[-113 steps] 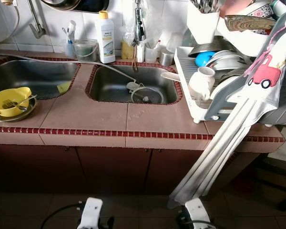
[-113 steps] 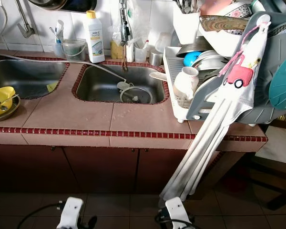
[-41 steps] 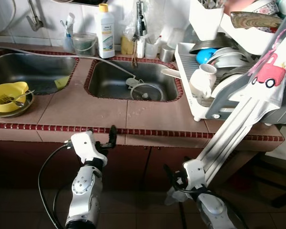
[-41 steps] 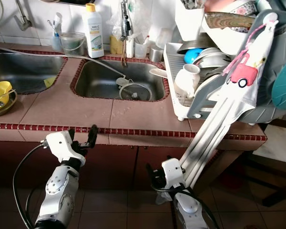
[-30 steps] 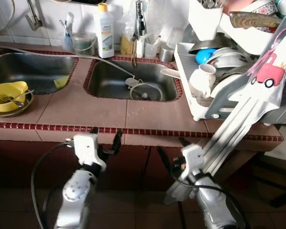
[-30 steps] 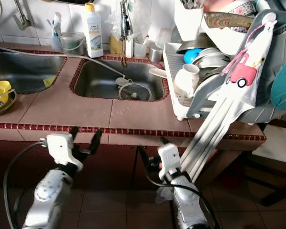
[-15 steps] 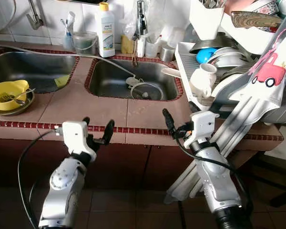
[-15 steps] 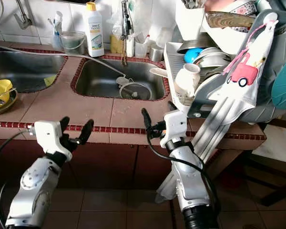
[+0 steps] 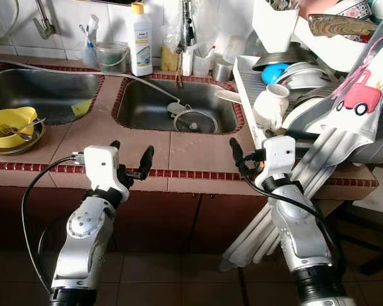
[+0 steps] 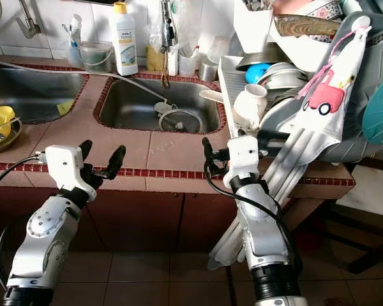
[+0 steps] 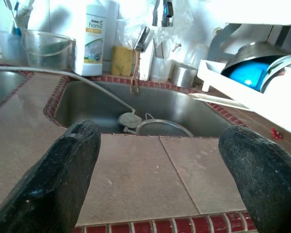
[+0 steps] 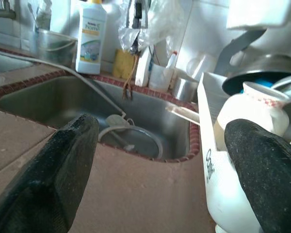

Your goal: Kitchen organization

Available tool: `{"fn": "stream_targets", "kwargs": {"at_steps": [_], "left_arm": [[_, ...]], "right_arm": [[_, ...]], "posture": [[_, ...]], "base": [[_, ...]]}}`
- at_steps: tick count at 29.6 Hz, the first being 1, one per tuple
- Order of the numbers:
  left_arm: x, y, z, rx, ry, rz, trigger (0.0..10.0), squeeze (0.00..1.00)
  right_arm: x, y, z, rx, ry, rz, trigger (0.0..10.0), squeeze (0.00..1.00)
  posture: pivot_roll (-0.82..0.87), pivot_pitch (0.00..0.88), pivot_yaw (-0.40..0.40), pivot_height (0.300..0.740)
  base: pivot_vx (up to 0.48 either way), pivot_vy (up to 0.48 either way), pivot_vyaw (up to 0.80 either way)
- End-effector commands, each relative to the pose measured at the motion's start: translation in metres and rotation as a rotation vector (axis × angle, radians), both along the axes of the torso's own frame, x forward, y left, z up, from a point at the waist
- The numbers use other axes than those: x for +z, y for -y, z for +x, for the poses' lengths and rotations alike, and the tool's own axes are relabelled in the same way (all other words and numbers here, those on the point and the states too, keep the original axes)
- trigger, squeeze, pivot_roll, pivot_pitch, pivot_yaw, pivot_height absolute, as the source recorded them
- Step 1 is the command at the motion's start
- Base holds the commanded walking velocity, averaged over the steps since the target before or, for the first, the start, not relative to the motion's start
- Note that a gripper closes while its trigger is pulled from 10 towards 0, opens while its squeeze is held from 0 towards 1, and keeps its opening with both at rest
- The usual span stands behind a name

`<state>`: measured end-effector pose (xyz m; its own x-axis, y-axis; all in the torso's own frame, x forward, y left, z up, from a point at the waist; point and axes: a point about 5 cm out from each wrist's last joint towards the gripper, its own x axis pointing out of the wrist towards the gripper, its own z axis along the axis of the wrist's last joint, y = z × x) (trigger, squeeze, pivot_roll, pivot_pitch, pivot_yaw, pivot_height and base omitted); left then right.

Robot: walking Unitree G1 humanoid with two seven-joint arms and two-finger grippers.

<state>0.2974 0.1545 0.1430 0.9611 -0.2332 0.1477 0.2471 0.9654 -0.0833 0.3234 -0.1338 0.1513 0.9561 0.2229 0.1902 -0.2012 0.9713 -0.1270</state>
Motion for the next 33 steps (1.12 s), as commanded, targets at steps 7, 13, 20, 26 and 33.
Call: {"fn": "stream_targets", "kwargs": {"at_steps": [7, 13, 20, 26, 33], "left_arm": [[-0.011, -0.01, -0.014, 0.012, -0.009, 0.029, 10.0, 0.0], [-0.032, -0.021, -0.023, 0.061, -0.064, 0.033, 10.0, 0.0], [-0.038, -0.023, -0.025, 0.081, -0.082, 0.059, 10.0, 0.0], [-0.036, -0.018, -0.021, 0.098, -0.113, -0.003, 10.0, 0.0], [-0.029, -0.018, -0.023, 0.04, -0.066, 0.029, 10.0, 0.0]], "right_arm": [[-0.001, -0.005, -0.022, 0.057, 0.083, 0.003, 10.0, 0.09], [-0.034, 0.001, -0.039, 0.062, -0.005, -0.016, 10.0, 0.06], [-0.039, 0.011, -0.04, 0.025, -0.033, 0.016, 10.0, 0.0], [-0.035, 0.019, -0.038, -0.033, -0.011, 0.043, 10.0, 0.0], [-0.034, 0.013, -0.041, 0.005, 0.01, 0.052, 10.0, 0.0]], "posture": [[-0.17, 0.0, -0.065, 0.74], [-0.16, 0.007, -0.062, 0.74], [-0.17, 0.015, -0.054, 0.74], [-0.18, 0.021, -0.043, 0.74], [-0.18, 0.024, -0.041, 0.74]], "base": [[0.0, 0.0, 0.0], [0.0, 0.0, 0.0], [0.0, 0.0, 0.0], [0.0, 0.0, 0.0], [0.0, 0.0, 0.0]]}}
